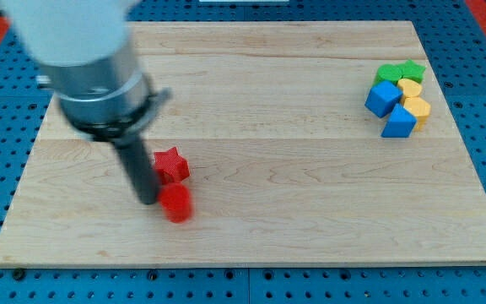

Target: Slide the red star above blue cube

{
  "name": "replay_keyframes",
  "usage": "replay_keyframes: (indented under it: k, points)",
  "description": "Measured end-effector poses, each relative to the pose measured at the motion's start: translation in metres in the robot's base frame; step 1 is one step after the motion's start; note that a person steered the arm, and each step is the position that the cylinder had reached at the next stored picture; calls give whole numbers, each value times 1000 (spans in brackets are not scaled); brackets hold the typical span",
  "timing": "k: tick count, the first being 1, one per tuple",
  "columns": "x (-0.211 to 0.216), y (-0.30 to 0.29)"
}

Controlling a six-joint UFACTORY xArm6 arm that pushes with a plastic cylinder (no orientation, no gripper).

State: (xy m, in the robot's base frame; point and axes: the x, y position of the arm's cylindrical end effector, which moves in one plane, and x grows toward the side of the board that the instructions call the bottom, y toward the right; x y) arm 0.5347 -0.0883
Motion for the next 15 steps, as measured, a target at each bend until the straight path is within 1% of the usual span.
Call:
replay_keyframes:
  k: [1, 2, 3, 5, 6, 7, 8, 9, 10, 12, 13, 14, 15]
  points:
    - [-14, 82]
    - [-25, 106]
    - [-7, 69]
    - [-1, -35]
    - [-13, -39]
    - [-38, 48]
    - [-72, 135]
    - [-80, 144]
    - [-72, 116]
    - [-67, 17]
    - [-45, -5]
    - [-47, -61]
    - [-68, -77]
